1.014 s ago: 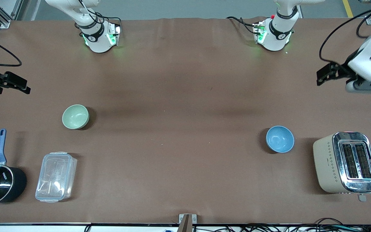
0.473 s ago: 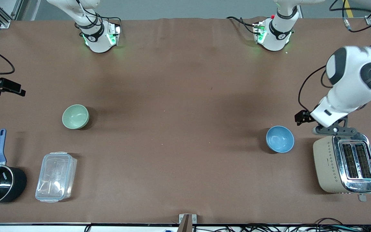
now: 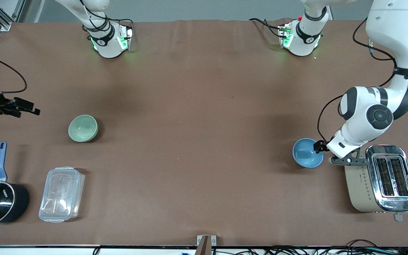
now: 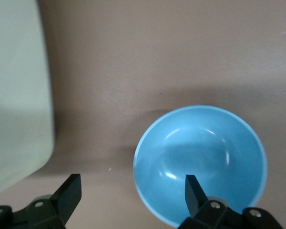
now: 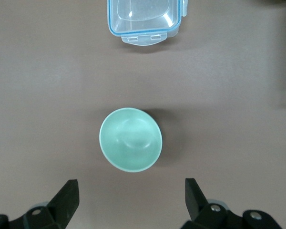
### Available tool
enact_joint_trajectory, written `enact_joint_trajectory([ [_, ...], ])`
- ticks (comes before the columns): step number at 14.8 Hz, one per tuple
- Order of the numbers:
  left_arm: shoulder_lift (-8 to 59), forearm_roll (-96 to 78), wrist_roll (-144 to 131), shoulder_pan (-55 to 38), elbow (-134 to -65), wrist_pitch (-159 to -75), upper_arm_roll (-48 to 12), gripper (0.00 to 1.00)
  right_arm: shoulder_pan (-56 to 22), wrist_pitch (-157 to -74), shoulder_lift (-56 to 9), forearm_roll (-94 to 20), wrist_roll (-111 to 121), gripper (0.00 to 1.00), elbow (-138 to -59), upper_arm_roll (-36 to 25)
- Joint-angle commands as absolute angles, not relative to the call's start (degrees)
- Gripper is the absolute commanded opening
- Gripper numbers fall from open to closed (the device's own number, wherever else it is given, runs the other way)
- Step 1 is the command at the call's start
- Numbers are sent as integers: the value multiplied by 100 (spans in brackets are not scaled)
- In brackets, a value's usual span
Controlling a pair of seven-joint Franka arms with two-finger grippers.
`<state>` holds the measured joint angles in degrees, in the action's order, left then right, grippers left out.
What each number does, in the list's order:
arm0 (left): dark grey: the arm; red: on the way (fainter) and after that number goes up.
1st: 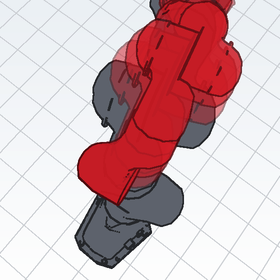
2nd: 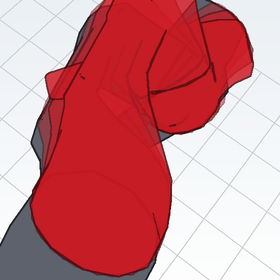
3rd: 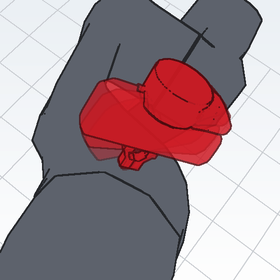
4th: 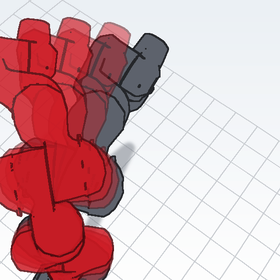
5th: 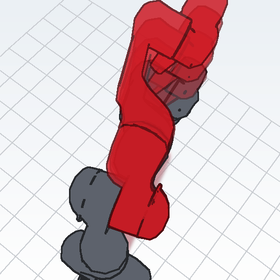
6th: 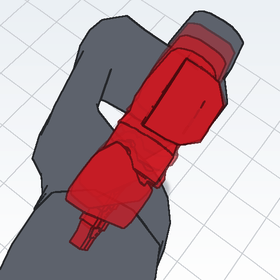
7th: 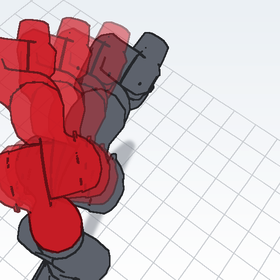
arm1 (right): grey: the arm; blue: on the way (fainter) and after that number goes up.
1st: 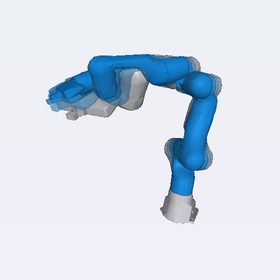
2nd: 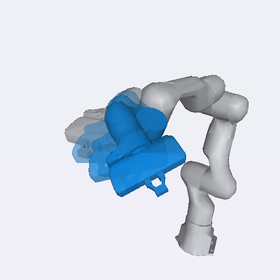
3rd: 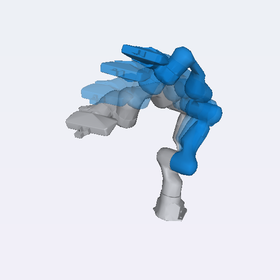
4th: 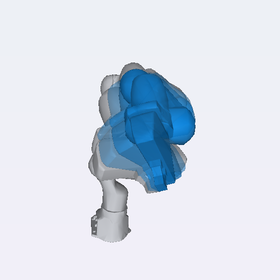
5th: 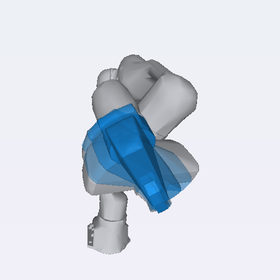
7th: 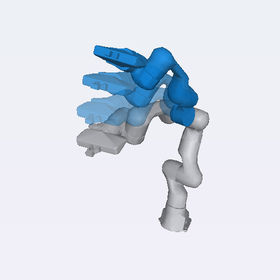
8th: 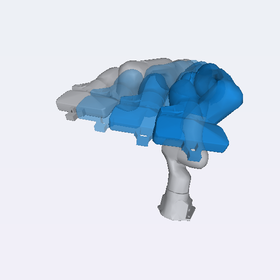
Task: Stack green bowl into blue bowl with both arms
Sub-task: 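Reach the left gripper to the blue bowl while the right gripper reaches the green bowl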
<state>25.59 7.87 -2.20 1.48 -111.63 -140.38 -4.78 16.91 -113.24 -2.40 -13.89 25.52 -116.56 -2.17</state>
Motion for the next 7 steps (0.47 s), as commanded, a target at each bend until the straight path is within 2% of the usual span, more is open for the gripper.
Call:
enact_joint_trajectory([
  [1,2820,809,-333,167,-11110,-14247,-492,73,1740,-12091,-341,-1713,2873,98,-12286,-150],
  [7,3023,782,-535,202,-11004,-14247,-501,23,1749,-13078,-1598,-2328,3620,96,-12419,-149],
])
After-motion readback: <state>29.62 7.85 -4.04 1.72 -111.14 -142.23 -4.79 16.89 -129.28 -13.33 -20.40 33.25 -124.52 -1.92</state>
